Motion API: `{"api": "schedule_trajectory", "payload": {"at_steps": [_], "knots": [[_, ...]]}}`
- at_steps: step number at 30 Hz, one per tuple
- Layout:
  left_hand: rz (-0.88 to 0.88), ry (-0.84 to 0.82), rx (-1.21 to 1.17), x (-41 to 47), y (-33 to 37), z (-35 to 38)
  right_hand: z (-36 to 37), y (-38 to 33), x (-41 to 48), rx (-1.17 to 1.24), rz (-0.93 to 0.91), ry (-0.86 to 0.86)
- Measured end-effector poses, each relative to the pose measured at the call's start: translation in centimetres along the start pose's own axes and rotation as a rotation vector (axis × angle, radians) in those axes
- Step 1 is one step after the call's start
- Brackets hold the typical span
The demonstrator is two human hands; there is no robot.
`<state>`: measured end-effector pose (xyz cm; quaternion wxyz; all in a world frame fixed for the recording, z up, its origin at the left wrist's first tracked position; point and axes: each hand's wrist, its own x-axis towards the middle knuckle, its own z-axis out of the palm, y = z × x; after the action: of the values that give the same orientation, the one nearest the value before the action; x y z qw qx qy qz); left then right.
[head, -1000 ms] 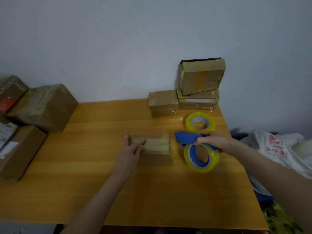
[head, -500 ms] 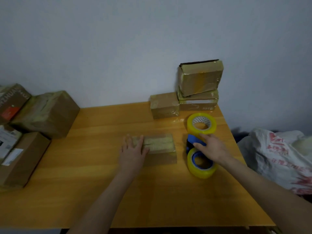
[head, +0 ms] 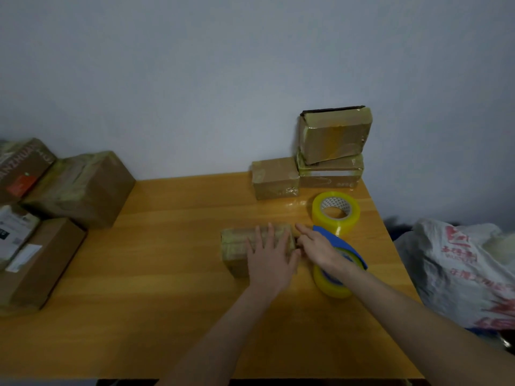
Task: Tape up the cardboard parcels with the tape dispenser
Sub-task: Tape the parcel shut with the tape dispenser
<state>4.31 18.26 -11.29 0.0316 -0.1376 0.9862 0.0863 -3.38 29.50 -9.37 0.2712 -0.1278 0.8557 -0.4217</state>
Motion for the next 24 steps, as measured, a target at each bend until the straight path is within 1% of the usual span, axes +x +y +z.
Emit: {"api": "schedule_trajectory", "payload": {"at_steps": [2,4,5,7,9,10,11,13,14,16,18,21,24], "knots": [[-0.066,0.019,-0.010,0.2,1.4,0.1,-0.1,0.1,0.4,0.058,0.027,0.001],[-0.077,0.037,-0.016,0.5,2.1,0.2,-0.7,0.4,0.6,0.079,0.035,-0.019],[-0.039,0.041,-0.026,0.6,1.9,0.1,-1.3,0.5,0.7,0.028,0.022,-0.015],[0.109,0.031,-0.049,0.8,0.7,-0.2,-3.0,0.8,0.8,-0.128,0.008,0.055],[0.270,-0.006,-0.055,1.0,-1.0,-0.6,-4.9,1.8,0.7,-0.254,0.047,0.149],[0.323,-0.031,-0.048,1.1,-1.9,-0.8,-5.6,2.4,0.6,-0.313,0.086,0.170],[0.341,-0.045,-0.041,1.3,-2.6,-1.0,-6.1,3.1,0.5,-0.382,0.138,0.166],[0.300,-0.033,-0.040,1.5,-3.2,-1.1,-6.4,4.6,0.3,-0.509,0.241,0.116],[0.275,-0.024,-0.041,1.5,-3.1,-1.0,-6.3,5.4,0.3,-0.536,0.281,0.084],[0.246,-0.010,-0.028,1.4,-2.6,-0.5,-5.9,6.7,0.5,-0.501,0.330,0.004],[0.233,-0.012,-0.004,1.7,-2.7,-0.3,-5.5,7.7,1.0,-0.440,0.346,-0.020],[0.308,-0.068,0.056,2.8,-4.4,-0.9,-5.5,8.2,1.7,-0.447,0.345,-0.002],[0.335,-0.109,0.054,3.0,-5.9,-1.3,-5.9,7.9,2.3,-0.413,0.351,-0.052]]}}
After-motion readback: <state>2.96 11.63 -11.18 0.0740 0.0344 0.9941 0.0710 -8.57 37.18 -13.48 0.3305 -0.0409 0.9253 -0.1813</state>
